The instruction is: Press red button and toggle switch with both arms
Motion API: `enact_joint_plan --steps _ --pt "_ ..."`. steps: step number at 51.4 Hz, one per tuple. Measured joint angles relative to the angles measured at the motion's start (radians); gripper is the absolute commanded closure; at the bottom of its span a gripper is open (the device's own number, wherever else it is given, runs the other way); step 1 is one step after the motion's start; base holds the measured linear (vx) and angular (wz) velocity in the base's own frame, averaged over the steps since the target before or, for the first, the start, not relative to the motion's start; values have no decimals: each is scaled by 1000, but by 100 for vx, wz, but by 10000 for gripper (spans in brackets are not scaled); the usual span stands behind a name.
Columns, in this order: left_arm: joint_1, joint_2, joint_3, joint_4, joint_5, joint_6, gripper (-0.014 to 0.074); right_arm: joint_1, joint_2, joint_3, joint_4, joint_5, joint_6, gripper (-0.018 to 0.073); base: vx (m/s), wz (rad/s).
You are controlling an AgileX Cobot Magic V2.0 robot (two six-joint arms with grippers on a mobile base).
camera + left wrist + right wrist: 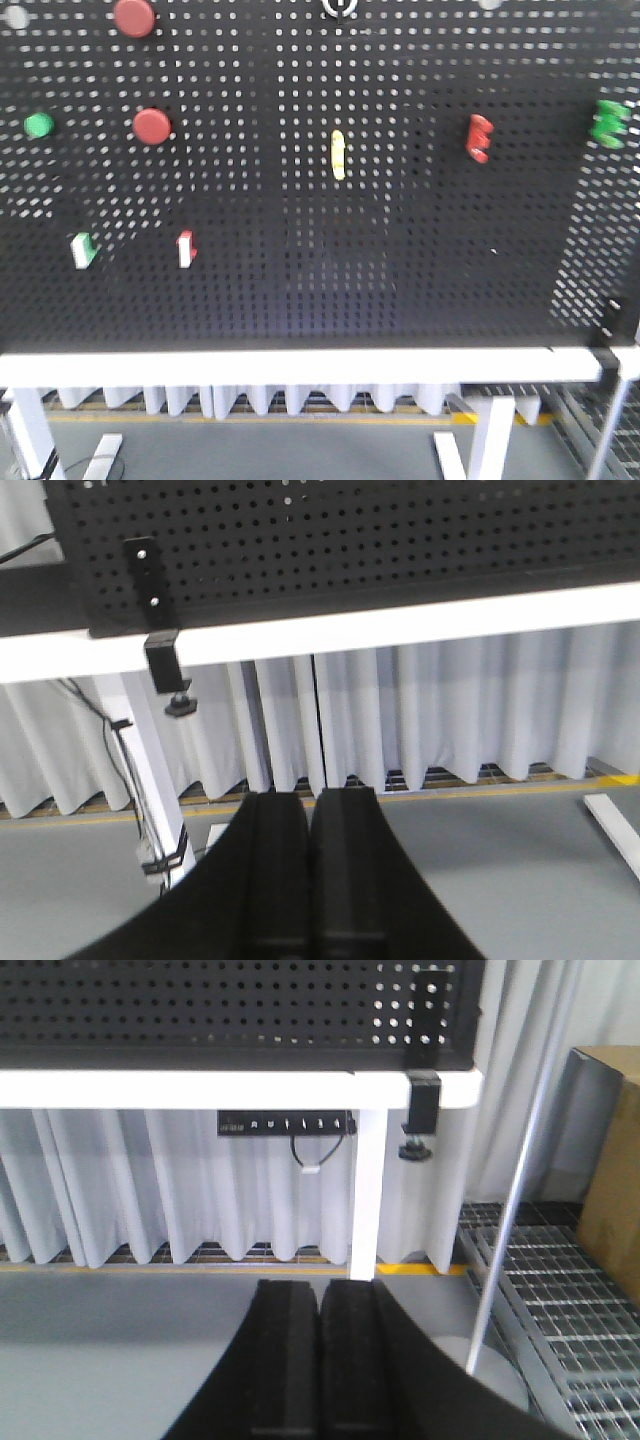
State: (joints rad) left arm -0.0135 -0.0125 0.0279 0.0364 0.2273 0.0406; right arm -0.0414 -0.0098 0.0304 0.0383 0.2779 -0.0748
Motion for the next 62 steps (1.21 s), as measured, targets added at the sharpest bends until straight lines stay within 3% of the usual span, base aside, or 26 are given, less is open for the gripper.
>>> enact_joint_plan --steps 30,62 --pt "0 0 0 0 0 0 594 0 0 0 0 0 0 563 31 2" --pt "0 0 0 0 0 0 594 0 0 0 0 0 1 563 14 0"
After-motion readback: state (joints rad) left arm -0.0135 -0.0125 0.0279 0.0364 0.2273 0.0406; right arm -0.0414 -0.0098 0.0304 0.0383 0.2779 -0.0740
